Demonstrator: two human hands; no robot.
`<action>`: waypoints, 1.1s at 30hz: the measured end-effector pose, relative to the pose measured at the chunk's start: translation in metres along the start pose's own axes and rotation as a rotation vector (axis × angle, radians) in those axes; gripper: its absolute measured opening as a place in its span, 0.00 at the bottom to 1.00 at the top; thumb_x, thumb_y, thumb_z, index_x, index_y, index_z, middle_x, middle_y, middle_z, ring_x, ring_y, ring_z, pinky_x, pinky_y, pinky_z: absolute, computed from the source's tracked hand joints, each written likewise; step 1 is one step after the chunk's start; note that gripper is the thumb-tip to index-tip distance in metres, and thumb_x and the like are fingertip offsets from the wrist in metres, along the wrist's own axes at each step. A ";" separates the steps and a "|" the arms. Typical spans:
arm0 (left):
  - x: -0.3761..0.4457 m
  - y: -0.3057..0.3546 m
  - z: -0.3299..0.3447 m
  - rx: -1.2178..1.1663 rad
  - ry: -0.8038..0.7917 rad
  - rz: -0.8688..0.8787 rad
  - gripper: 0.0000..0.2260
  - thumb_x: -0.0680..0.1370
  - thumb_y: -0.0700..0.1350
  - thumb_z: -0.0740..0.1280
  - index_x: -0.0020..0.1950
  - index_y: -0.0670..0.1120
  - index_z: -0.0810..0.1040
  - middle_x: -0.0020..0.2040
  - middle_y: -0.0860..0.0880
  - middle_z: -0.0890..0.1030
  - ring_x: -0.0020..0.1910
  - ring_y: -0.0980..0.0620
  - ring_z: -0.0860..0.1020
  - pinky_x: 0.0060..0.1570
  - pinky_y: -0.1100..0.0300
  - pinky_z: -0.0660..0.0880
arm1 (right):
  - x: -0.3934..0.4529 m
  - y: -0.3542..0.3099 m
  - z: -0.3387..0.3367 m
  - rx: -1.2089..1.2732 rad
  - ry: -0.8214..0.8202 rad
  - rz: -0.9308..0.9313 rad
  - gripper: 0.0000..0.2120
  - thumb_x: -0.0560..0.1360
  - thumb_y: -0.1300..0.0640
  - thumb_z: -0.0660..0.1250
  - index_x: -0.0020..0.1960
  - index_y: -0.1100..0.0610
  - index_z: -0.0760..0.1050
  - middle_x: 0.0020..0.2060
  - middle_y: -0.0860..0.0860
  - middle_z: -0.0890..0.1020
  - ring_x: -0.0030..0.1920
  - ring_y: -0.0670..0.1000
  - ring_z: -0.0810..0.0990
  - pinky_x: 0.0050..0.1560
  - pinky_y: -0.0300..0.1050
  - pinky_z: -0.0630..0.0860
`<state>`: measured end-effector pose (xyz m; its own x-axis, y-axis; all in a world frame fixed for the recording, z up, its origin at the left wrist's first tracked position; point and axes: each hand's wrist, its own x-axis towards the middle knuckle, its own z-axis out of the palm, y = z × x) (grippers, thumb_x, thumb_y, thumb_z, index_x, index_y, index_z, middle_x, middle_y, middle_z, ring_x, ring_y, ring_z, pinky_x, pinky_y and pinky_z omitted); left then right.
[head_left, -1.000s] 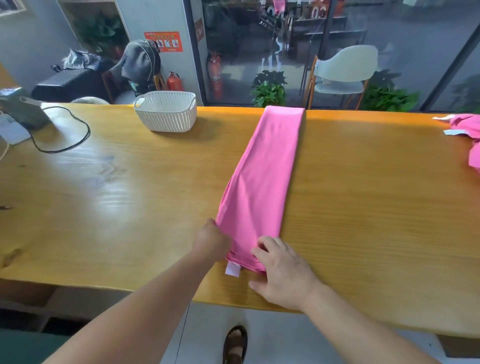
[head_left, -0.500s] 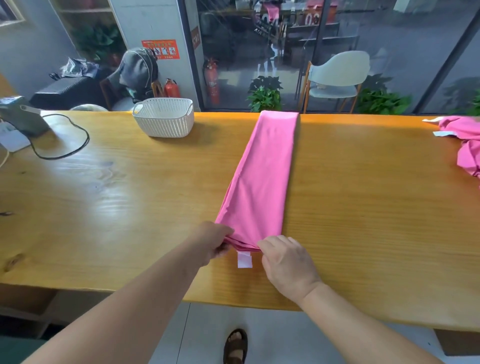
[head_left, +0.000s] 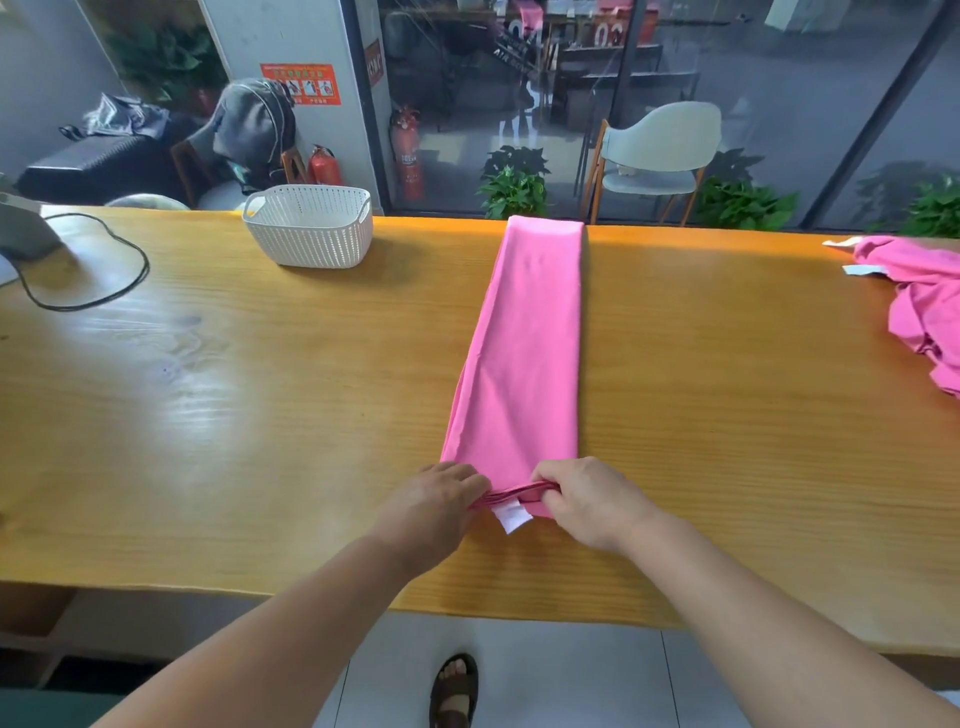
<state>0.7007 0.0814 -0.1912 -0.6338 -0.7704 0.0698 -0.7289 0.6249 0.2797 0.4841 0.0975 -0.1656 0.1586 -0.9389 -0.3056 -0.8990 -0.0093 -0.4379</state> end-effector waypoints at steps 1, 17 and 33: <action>0.000 0.003 0.000 -0.044 0.000 -0.028 0.08 0.80 0.45 0.63 0.55 0.47 0.80 0.48 0.50 0.81 0.47 0.48 0.78 0.48 0.54 0.75 | -0.001 0.001 -0.003 0.011 -0.033 0.016 0.09 0.76 0.56 0.60 0.51 0.50 0.79 0.43 0.49 0.81 0.45 0.54 0.77 0.39 0.44 0.70; 0.043 0.002 -0.011 -0.395 -0.293 -0.493 0.06 0.80 0.47 0.64 0.49 0.48 0.79 0.36 0.52 0.75 0.33 0.54 0.72 0.31 0.62 0.67 | -0.009 0.020 0.005 0.191 0.132 0.045 0.04 0.76 0.48 0.70 0.43 0.46 0.76 0.35 0.44 0.77 0.40 0.50 0.76 0.38 0.43 0.68; 0.039 -0.003 0.004 -0.175 -0.009 -0.295 0.07 0.74 0.42 0.71 0.46 0.49 0.73 0.51 0.53 0.72 0.48 0.53 0.73 0.48 0.60 0.71 | 0.010 0.038 0.023 0.124 0.340 -0.020 0.12 0.70 0.52 0.77 0.47 0.50 0.75 0.46 0.44 0.71 0.44 0.46 0.73 0.45 0.42 0.72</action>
<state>0.6766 0.0497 -0.1929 -0.4048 -0.9132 -0.0468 -0.8262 0.3434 0.4467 0.4611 0.0954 -0.2044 0.0123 -0.9999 -0.0060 -0.8373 -0.0070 -0.5468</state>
